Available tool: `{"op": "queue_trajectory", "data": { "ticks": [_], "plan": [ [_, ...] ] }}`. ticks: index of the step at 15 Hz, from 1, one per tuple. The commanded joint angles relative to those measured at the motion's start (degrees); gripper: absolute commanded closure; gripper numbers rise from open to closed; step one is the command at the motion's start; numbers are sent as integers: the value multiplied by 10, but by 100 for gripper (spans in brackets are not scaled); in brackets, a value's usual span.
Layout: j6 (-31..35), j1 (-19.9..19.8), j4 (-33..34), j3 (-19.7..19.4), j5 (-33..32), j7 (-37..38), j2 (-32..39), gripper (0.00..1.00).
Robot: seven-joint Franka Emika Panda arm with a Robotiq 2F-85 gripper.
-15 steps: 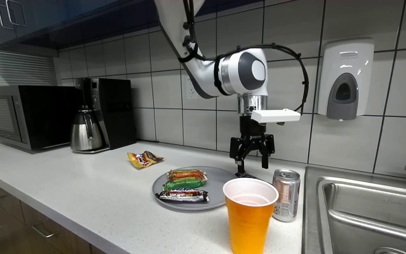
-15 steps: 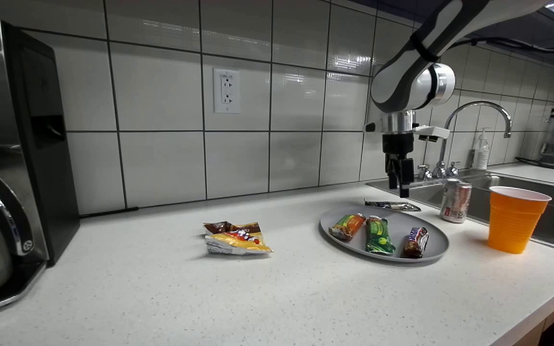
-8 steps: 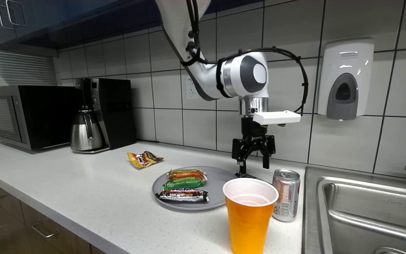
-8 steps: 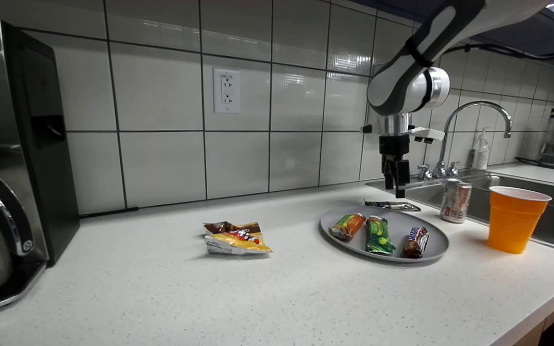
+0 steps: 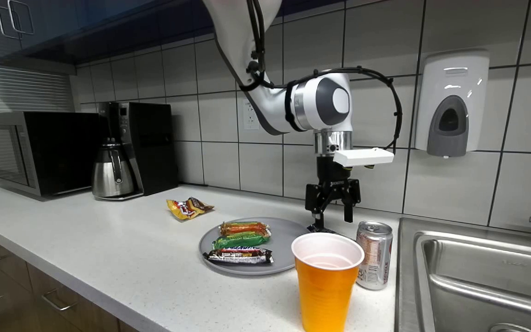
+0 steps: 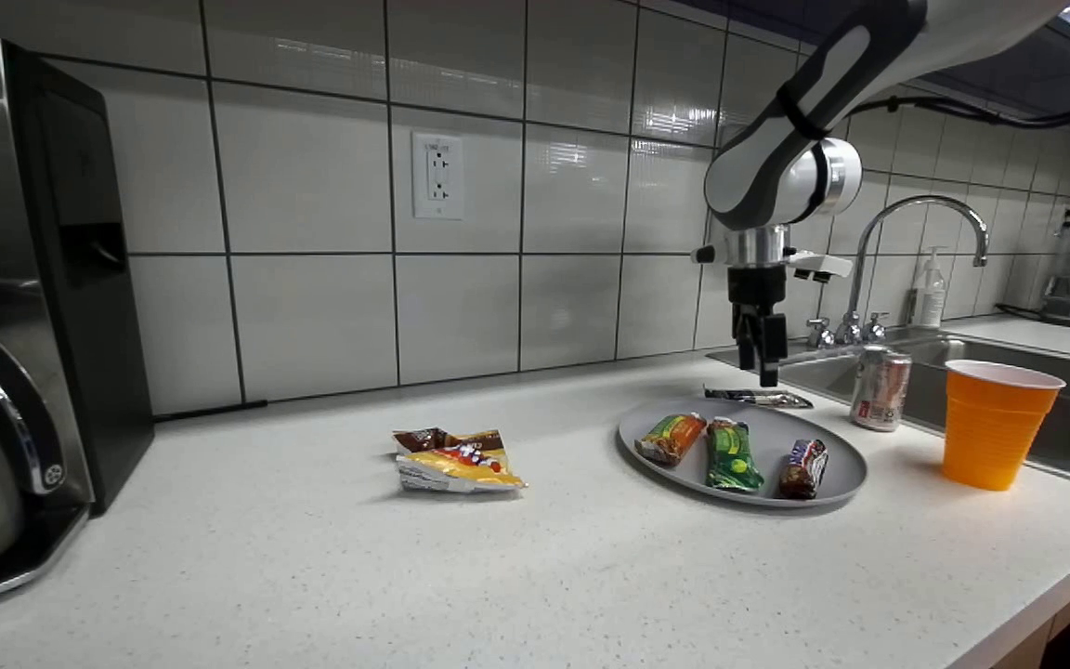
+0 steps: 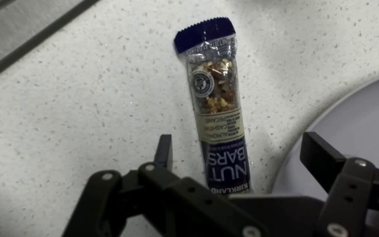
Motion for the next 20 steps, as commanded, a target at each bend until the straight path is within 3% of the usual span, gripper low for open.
{"op": "queue_trajectory", "data": {
  "ticks": [1, 20],
  "plan": [
    [-1, -9, 20, 7, -2, -18, 12, 0],
    [31, -17, 19, 6, -3, -20, 37, 0]
  ]
}}
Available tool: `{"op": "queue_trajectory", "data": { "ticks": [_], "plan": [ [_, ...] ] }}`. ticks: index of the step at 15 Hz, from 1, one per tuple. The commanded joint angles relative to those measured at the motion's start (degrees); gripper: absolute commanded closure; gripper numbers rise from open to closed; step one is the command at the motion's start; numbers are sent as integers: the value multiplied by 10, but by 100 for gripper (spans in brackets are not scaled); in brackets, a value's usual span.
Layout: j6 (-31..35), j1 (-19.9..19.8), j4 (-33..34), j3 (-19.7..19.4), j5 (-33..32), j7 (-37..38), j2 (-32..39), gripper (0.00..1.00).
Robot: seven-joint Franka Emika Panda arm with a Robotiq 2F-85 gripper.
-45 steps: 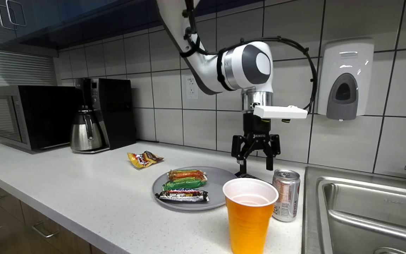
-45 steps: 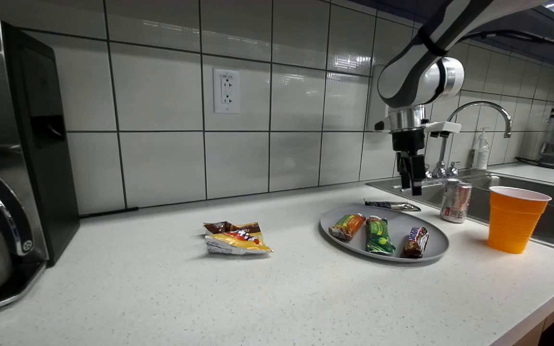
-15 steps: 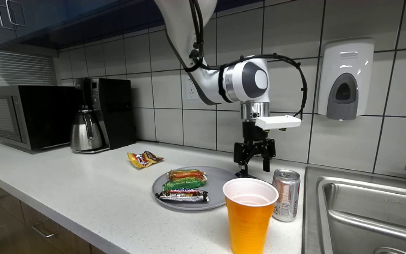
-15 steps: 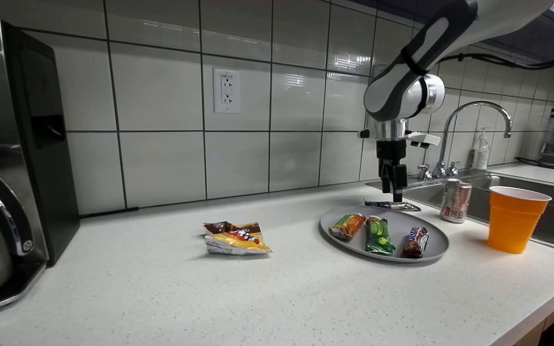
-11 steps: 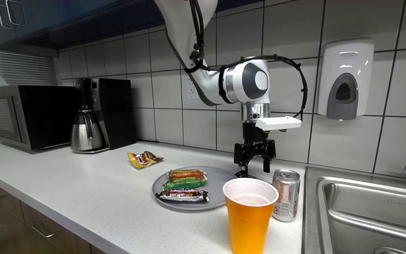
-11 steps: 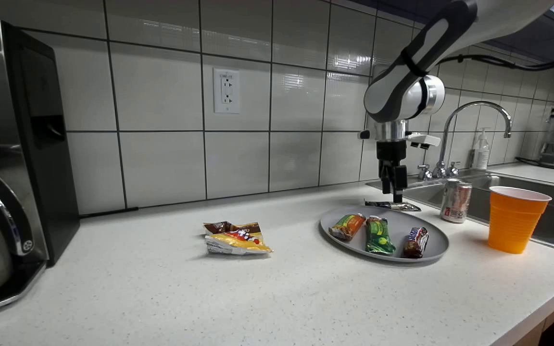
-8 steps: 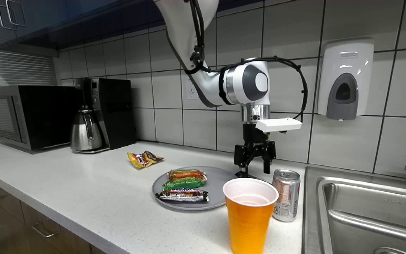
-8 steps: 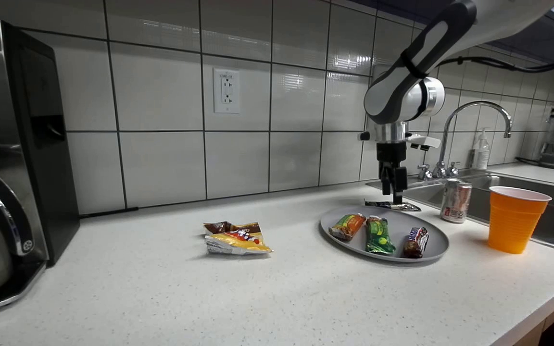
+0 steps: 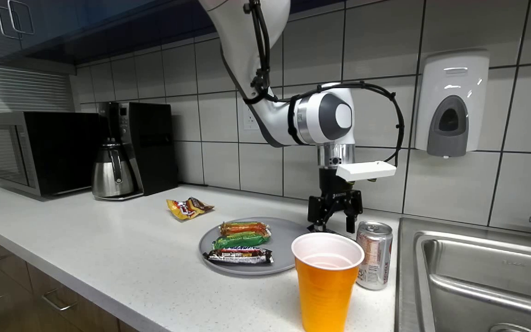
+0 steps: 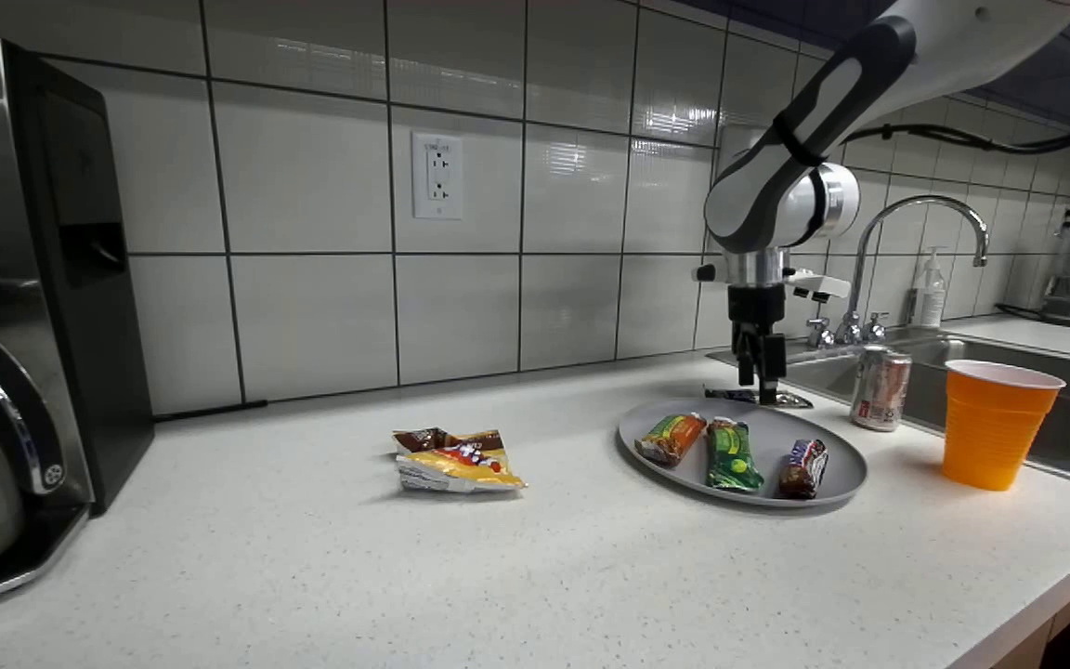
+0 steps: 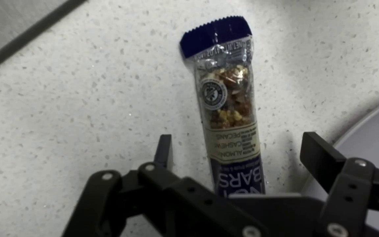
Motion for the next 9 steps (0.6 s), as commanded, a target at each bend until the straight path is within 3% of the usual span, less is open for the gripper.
{"op": "queue_trajectory", "data": {
  "ticks": [1, 8, 9],
  "plan": [
    [6, -12, 12, 6, -4, -16, 8, 0],
    [10, -15, 13, 6, -3, -15, 13, 0],
    [7, -15, 14, 7, -1, -12, 14, 13]
  ]
}}
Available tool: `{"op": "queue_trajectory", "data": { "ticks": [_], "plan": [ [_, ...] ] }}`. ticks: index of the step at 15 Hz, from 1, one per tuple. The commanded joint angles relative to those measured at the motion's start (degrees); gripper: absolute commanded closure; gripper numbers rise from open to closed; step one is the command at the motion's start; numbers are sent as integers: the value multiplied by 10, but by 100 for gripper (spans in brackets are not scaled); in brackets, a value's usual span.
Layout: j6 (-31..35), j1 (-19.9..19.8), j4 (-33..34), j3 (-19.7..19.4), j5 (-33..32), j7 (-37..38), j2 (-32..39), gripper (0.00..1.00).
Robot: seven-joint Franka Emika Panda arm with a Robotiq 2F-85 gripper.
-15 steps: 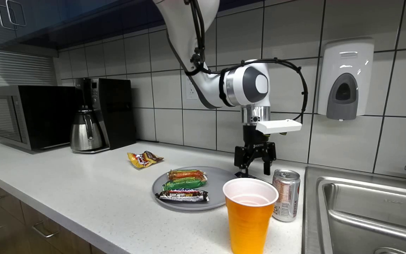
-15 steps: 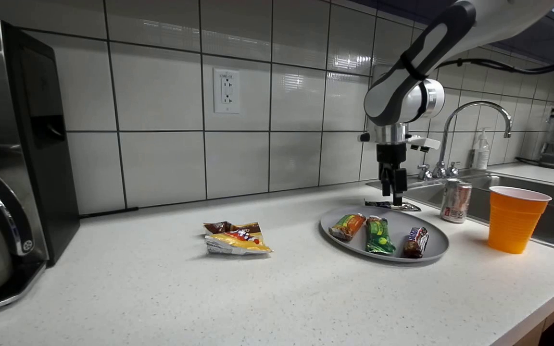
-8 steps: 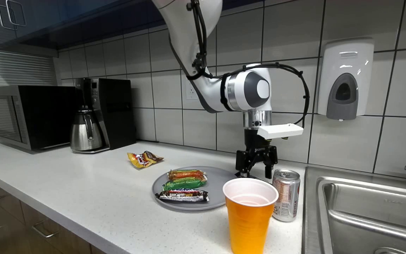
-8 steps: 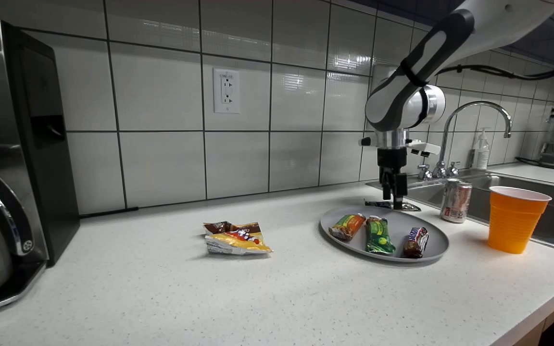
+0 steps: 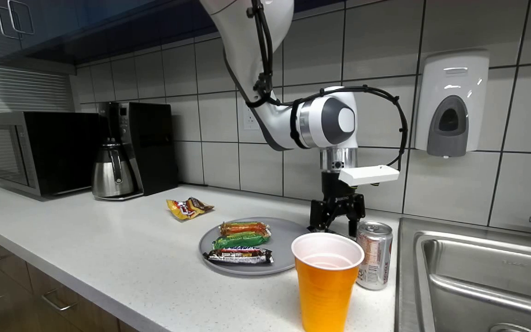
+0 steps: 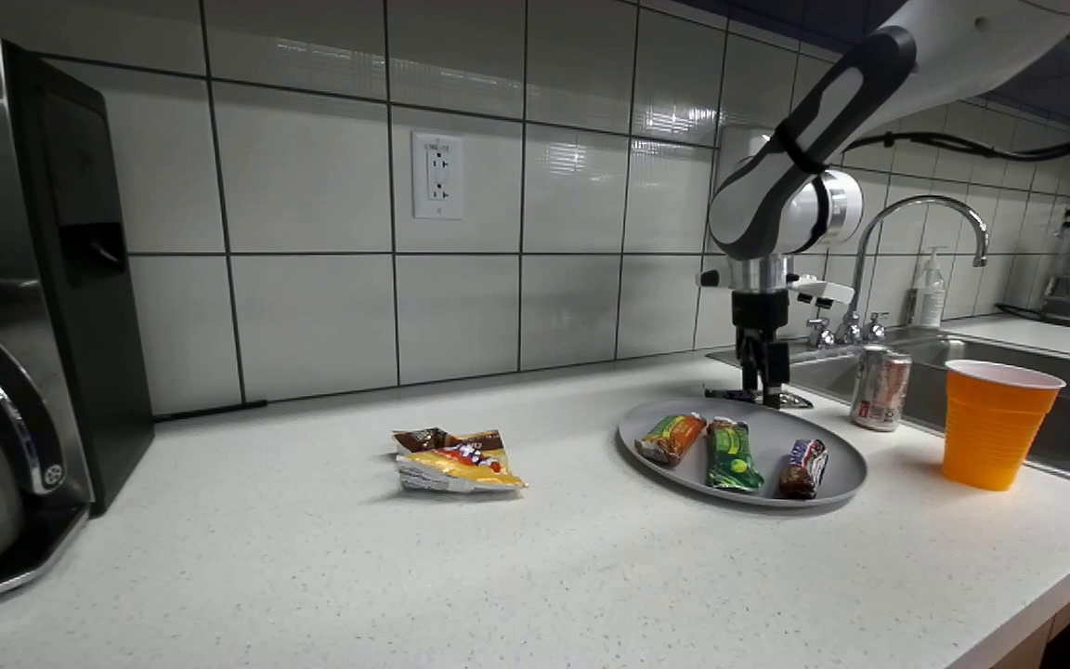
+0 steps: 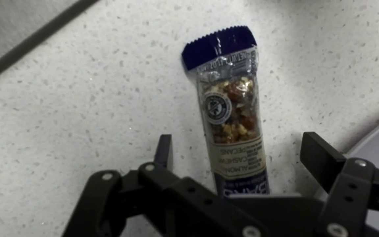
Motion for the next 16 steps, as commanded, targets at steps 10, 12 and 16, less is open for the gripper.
{"op": "queue_trajectory", "data": {
  "ticks": [10, 12, 16],
  "plan": [
    [9, -7, 12, 5, -4, -9, -2, 94],
    [9, -7, 9, 6, -4, -10, -6, 92],
    [8, -9, 2, 8, -1, -12, -24, 92]
  ]
}}
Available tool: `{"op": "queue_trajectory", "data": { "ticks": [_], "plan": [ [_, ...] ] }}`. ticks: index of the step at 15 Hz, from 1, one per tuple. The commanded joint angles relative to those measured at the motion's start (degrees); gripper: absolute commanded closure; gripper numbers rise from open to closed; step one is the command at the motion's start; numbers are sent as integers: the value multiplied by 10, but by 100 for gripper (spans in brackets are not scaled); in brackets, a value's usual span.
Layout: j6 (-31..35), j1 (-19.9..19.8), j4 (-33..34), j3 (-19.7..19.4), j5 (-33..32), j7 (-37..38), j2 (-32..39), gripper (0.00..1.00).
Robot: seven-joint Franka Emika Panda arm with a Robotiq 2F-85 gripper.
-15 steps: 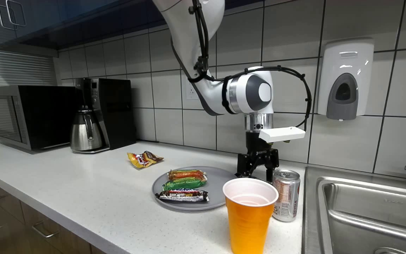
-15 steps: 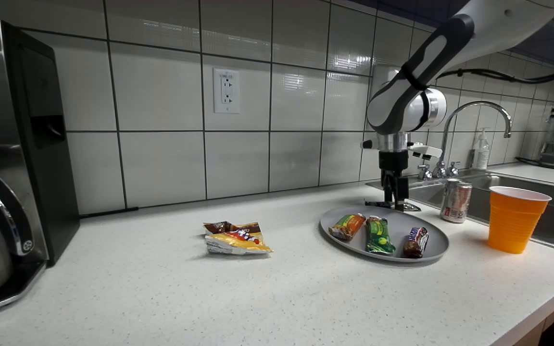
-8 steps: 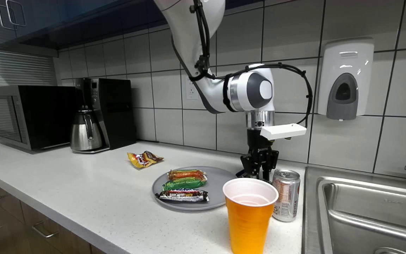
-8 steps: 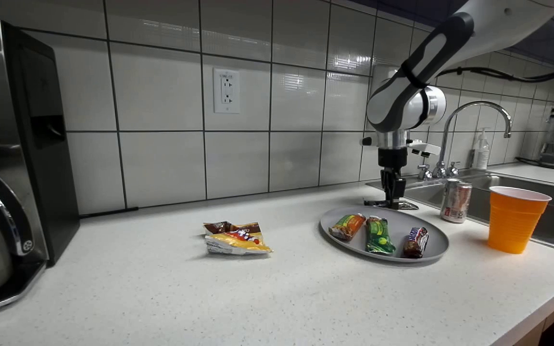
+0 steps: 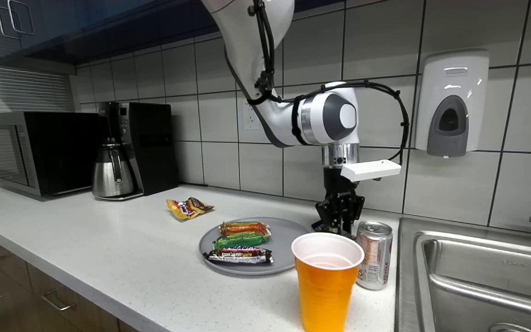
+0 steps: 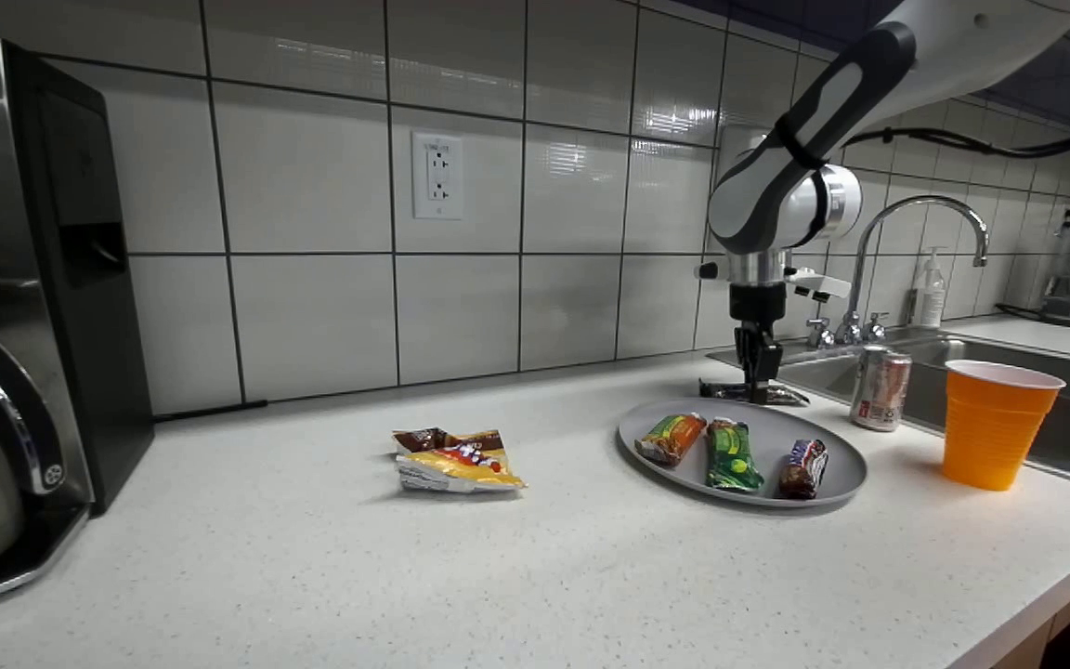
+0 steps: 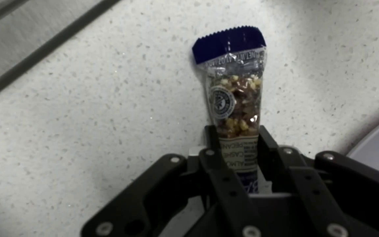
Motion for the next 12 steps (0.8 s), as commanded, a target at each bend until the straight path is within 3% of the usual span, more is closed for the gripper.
{"op": "queue_trajectory", "data": {
  "ticks": [1, 12],
  "plan": [
    [-1, -8, -11, 8, -1, -13, -27, 92],
    [-30, 5, -36, 2, 6, 24, -91, 92]
  ]
}}
